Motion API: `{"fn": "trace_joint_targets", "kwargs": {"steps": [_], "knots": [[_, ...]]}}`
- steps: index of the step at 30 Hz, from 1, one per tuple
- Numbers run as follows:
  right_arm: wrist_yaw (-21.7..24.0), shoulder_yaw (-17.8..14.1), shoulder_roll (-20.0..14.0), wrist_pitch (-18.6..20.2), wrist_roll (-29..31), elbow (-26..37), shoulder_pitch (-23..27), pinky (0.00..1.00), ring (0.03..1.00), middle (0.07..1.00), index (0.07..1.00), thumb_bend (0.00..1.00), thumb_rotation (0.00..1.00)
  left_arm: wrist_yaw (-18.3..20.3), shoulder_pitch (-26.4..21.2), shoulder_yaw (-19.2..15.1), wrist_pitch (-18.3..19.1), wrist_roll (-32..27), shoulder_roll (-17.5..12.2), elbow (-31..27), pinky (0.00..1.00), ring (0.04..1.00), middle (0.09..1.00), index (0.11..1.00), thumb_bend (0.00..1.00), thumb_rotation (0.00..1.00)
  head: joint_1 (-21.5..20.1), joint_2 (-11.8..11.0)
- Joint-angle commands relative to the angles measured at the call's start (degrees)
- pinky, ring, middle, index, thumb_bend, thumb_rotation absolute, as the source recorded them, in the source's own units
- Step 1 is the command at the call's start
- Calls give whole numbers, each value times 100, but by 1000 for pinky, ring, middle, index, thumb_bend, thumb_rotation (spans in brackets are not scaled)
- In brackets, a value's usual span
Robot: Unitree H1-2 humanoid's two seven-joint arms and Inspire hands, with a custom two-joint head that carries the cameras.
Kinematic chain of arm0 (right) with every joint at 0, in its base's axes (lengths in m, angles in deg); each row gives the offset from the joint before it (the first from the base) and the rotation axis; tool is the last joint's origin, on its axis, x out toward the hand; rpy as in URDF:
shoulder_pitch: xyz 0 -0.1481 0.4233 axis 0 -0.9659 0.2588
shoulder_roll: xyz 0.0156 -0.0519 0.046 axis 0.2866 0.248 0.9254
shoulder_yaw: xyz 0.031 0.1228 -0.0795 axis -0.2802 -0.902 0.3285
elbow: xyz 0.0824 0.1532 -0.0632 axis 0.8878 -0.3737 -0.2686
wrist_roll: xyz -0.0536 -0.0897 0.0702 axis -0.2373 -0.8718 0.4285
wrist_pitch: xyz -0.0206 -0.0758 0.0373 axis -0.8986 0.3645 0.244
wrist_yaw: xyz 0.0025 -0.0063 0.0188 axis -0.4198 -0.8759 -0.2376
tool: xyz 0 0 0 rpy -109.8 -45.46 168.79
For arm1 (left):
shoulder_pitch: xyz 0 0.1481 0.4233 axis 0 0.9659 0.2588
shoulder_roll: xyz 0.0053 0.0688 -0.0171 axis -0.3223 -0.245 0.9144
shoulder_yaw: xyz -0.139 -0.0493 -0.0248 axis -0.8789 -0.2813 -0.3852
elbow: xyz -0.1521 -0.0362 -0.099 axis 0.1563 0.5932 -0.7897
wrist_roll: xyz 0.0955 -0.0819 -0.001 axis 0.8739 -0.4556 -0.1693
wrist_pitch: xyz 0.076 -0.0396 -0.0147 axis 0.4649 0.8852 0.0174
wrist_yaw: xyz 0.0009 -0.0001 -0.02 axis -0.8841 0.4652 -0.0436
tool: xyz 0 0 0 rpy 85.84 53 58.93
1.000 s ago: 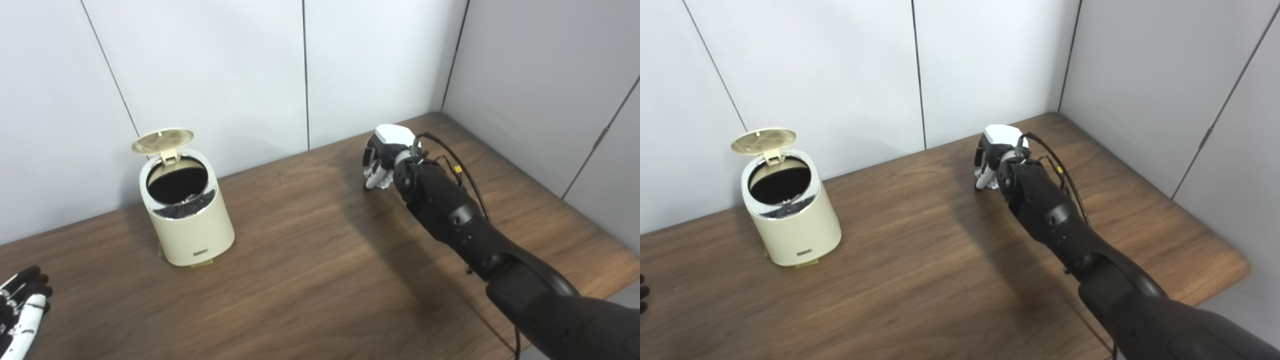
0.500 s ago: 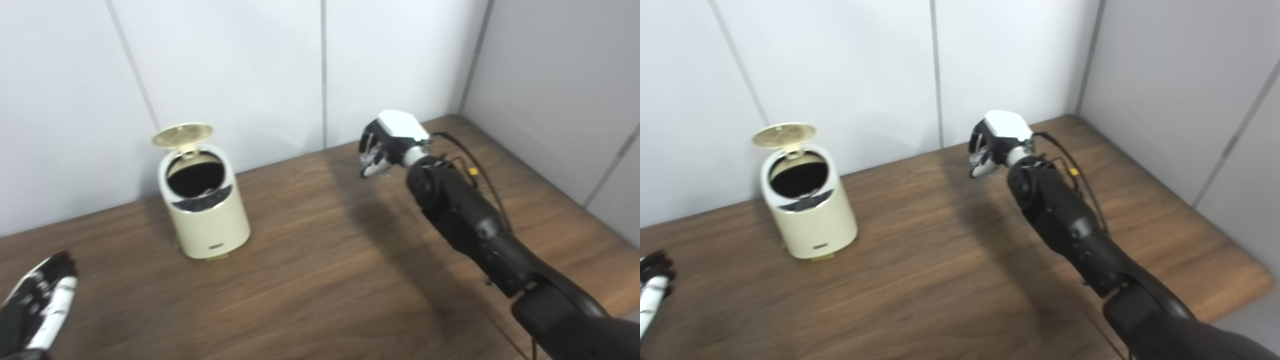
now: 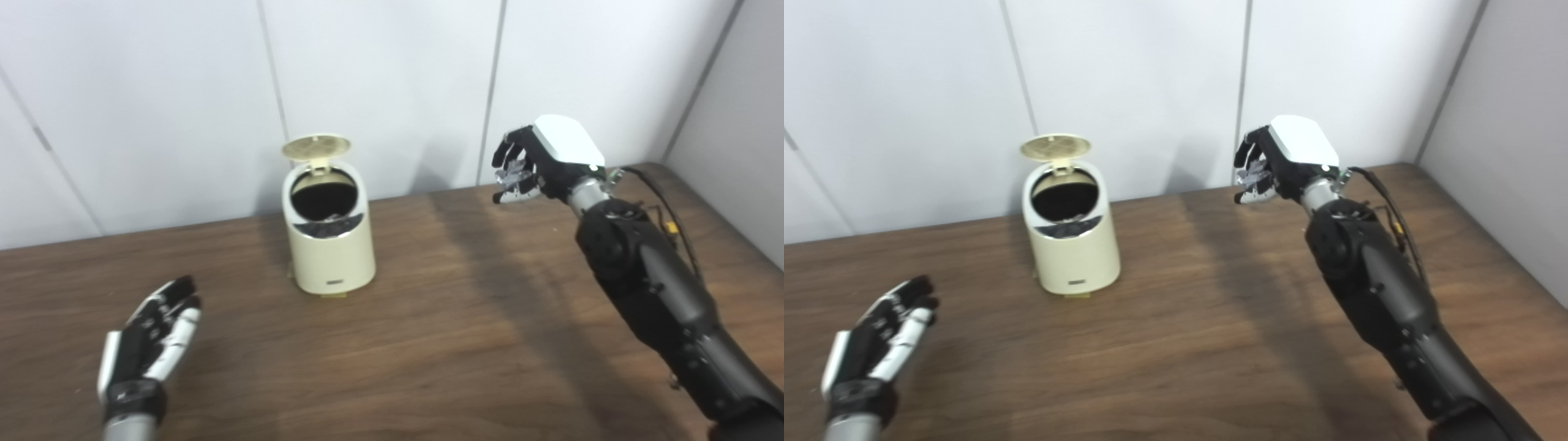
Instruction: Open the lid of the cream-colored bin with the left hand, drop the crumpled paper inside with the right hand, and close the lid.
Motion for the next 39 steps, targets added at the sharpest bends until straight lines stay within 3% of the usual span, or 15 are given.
{"fn": "trace_joint_targets", "kwargs": {"steps": [1,5,7,11,12,23,32,39], "knots": [[-57,12,130,-74,-142,403,402,312,383,505,523,495,0,-67,-105,62,-266,116,34,-18,788,794,818,815,575,425,63,-16],[115,71,537,93,-205,814,538,347,386,514,512,498,0,-132,-74,143,-360,294,74,66,781,794,821,818,561,447,226,-89],[45,159,753,-105,-219,880,627,405,416,508,490,503,0,-154,-59,155,-381,339,98,85,782,797,817,822,554,452,346,-147],[-102,254,1039,-371,-317,851,736,340,392,523,503,497,0,-193,-58,178,-432,370,114,130,791,802,816,827,545,447,496,-232],[-116,288,1122,-383,-391,861,761,426,380,510,503,507,0,-206,-60,189,-430,390,109,137,790,802,815,829,547,446,519,-254],[25,485,1752,-549,-345,834,875,353,385,526,506,513,0,-301,-112,322,-501,653,148,291,830,823,809,814,587,460,618,-399],[-266,545,2110,-622,-404,348,923,332,379,525,516,512,0,-351,-105,381,-499,803,207,310,835,821,807,798,574,458,700,-443],[-699,670,2245,-915,-427,-318,1002,345,383,525,511,513,0,-368,-93,379,-550,853,250,330,831,826,815,805,570,467,734,-458]]}}
